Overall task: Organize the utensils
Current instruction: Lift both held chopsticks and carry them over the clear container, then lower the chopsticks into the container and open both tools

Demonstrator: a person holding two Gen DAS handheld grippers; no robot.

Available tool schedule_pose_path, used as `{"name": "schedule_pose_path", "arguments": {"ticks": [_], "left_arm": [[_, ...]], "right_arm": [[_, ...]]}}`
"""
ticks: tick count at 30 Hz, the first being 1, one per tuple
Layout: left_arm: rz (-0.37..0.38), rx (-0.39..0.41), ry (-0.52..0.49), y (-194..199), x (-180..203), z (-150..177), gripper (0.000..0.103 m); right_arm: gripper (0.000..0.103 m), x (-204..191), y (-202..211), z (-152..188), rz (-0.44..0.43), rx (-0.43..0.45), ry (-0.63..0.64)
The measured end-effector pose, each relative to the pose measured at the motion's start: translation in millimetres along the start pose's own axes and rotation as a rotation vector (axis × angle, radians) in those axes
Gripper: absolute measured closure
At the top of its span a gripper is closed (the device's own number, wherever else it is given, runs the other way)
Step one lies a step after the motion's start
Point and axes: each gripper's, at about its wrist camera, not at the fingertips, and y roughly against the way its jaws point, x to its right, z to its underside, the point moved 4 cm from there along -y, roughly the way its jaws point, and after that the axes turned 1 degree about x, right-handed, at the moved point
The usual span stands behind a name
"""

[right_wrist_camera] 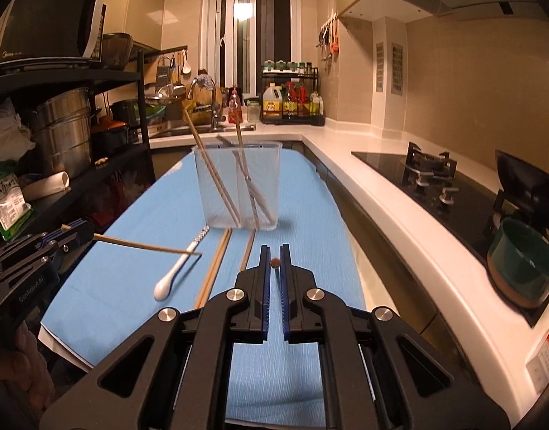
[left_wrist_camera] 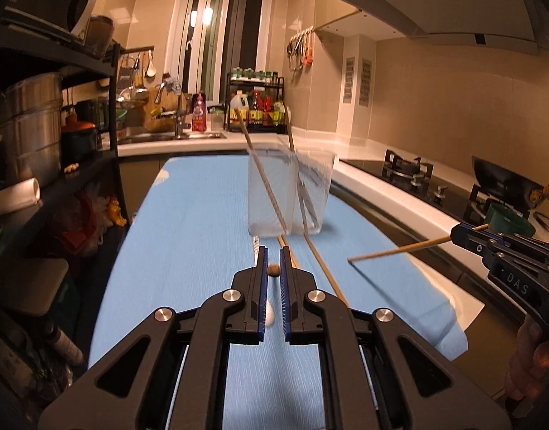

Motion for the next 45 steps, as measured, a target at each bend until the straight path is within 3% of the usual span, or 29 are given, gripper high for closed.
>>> {"name": "schedule_pose_path", "arguments": {"ticks": [12, 23, 35, 45], "left_arm": [[0.07, 0.029, 0.042, -11.4, -15.2, -88.6, 0.096], [0.094, -0.062, 0.056, -28.8, -12.8, -112.4, 0.096], [0.132, -0.149, 0.024, -59.5, -7.7, -146.6, 0.096], [0.13, -0.021, -0.038, -81.8, 5.0, -239.0, 0.096]], "right_arm": [[0.098, -0.1, -6.7, -74.7, -0.019, 0.063, -0.007], [0.098, -8.8, -19.8, -108.8, -0.041, 0.053, 0.006], [0.098, -9.5, -41.1, -175.9, -0.07, 0.071, 0.022], [0.098, -17.6, -58.9, -254.9, -0.099, 0.175, 0.044]]}}
